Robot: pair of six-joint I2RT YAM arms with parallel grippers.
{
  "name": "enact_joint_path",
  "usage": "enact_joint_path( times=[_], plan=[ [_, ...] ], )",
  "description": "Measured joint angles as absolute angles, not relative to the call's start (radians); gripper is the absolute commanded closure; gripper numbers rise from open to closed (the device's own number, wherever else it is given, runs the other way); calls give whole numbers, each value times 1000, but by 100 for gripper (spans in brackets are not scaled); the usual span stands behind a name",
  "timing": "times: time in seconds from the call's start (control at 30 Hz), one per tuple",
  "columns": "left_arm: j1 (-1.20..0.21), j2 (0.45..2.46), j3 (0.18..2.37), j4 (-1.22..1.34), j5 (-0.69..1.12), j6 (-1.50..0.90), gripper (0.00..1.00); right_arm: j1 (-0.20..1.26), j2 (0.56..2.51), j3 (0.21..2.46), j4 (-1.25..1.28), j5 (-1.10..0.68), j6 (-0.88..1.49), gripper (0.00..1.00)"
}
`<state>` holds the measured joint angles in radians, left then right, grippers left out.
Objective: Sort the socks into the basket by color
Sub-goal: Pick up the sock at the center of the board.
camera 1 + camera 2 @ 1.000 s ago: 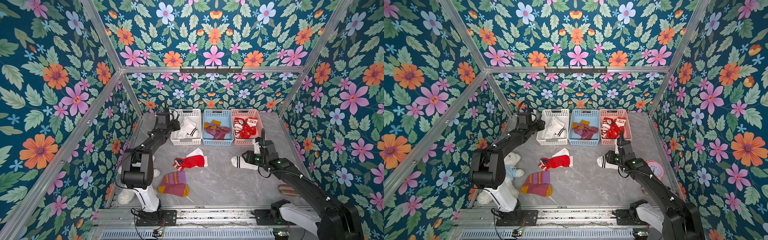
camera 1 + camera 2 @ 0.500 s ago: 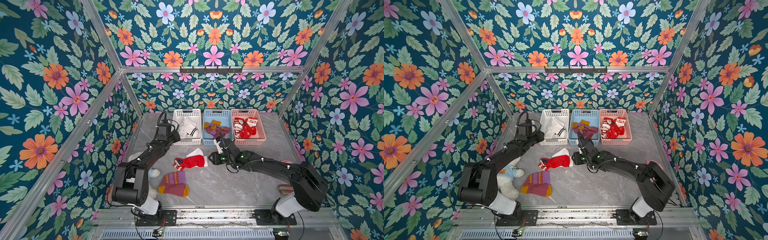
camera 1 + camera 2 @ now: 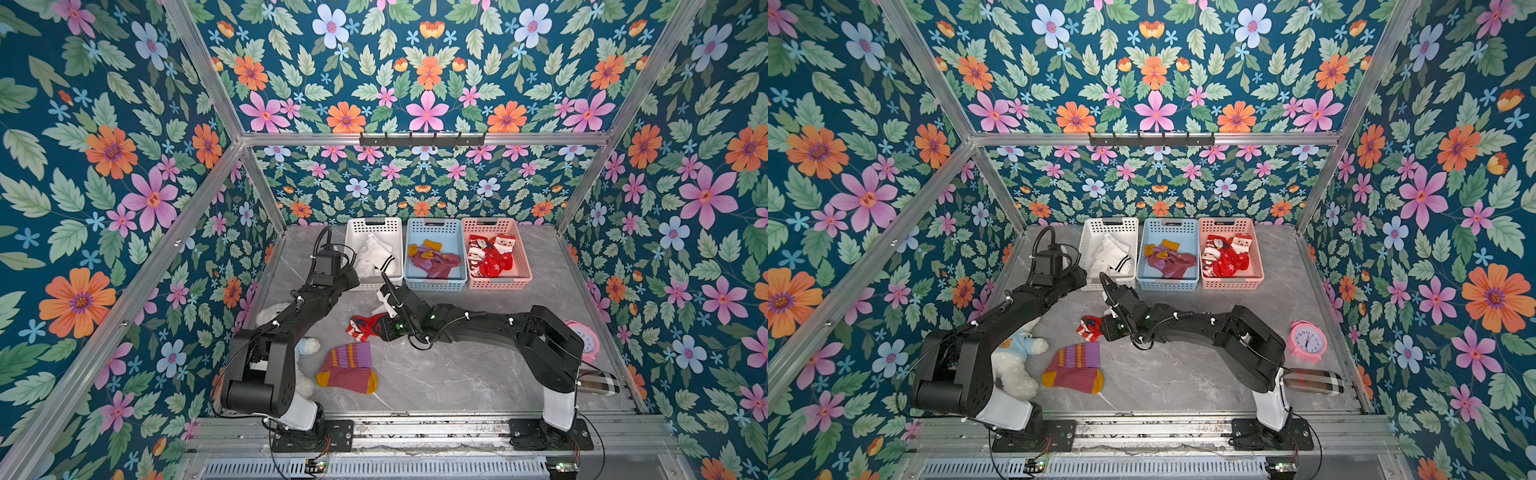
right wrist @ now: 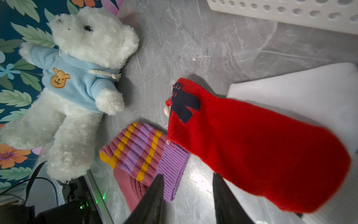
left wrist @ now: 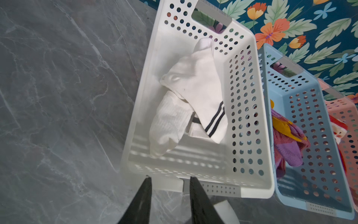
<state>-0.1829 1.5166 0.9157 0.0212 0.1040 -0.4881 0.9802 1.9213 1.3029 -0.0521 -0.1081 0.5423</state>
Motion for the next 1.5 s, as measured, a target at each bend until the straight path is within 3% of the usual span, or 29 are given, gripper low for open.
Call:
enact_joint_path(
  times=[0.57,1.3,1.5],
  plan=[
    [-180,1552,924,22,149,-485,64,887,1884,1228,-166,48,546,55],
    [-181,1546,904,23,162,-471,64,831,2016,1316,-153,-28,511,62],
    [-180,1555,900,28,162,-471,64,827,2021,1296,-147,-46,512,70]
  ],
)
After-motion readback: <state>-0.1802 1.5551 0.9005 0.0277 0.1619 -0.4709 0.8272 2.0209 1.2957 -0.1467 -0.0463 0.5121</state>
